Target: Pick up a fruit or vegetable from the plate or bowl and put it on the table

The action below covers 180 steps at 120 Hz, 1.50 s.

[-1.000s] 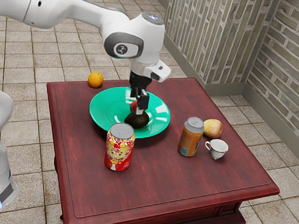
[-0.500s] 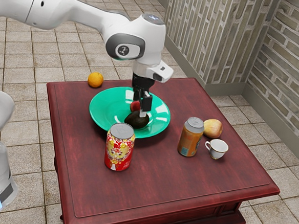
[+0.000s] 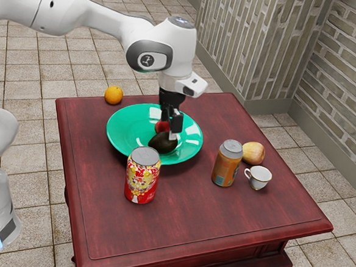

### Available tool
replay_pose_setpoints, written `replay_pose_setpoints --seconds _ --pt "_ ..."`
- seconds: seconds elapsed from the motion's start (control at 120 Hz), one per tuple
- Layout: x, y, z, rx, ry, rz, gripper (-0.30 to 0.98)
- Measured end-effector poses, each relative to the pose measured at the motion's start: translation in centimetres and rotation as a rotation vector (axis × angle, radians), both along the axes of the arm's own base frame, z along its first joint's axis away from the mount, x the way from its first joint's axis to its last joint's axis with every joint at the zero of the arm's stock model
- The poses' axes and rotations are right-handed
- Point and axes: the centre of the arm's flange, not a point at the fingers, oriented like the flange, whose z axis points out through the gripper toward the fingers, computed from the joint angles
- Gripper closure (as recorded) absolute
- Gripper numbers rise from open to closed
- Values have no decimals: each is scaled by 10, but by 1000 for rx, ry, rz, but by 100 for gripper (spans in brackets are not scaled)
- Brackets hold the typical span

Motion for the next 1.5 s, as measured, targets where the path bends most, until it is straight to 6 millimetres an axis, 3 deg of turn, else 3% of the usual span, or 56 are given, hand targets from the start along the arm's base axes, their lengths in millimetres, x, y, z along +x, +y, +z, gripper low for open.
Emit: replay_pose_setpoints --seconds 0.483,0.85,1.5 --pt "4 -12 -1 -74 -13 9 0" --pt "5 6 -1 -100 -18 5 0" --pt "17 6 -5 -84 1 -107 0"
